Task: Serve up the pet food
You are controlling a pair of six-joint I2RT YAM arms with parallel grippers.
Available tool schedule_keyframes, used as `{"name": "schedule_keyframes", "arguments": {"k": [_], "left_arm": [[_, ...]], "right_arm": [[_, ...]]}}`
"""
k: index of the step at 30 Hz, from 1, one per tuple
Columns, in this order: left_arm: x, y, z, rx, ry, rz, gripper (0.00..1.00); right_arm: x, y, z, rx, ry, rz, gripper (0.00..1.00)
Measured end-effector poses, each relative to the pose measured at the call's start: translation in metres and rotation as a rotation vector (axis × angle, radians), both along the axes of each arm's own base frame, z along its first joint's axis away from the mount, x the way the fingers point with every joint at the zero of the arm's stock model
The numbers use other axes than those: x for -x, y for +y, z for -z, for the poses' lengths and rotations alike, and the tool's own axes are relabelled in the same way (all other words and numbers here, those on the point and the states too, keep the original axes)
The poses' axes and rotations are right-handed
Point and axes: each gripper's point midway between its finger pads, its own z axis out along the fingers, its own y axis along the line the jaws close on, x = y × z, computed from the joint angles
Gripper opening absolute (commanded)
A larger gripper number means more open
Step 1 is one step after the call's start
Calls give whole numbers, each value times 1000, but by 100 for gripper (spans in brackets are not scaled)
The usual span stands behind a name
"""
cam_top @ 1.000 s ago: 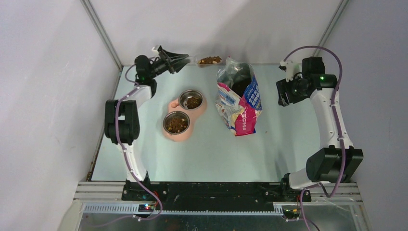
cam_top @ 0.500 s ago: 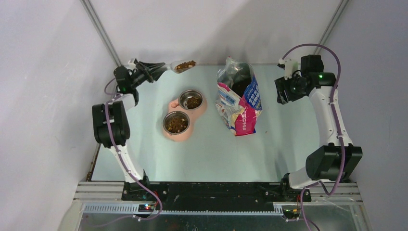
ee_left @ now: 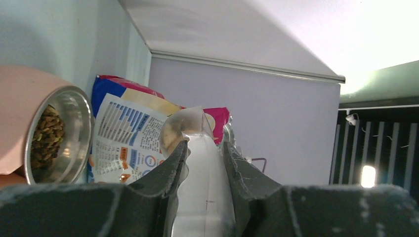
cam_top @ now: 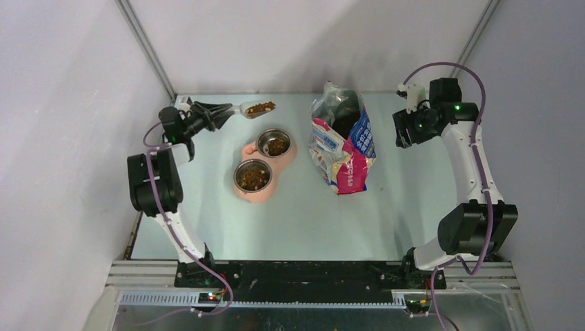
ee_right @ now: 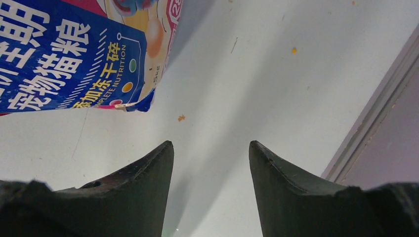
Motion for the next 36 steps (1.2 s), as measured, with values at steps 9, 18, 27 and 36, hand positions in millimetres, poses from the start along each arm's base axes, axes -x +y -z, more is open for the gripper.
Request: {"name": "schedule_keyframes", "arguments": {"k": [9, 18, 27, 36], "left_arm": [[16, -3, 25, -82, 34, 9, 0], [24, -4, 50, -174, 67, 32, 0], [30, -4, 70, -254, 90, 57, 0], [23, -12, 72, -400, 55, 95, 0]], "right_arm": [[-3, 0, -2, -16, -12, 3, 60], [-2, 3, -7, -33, -30, 0, 61], [2, 3, -17, -31, -62, -1, 61], [6, 3, -16, -31, -62, -1, 61]]}}
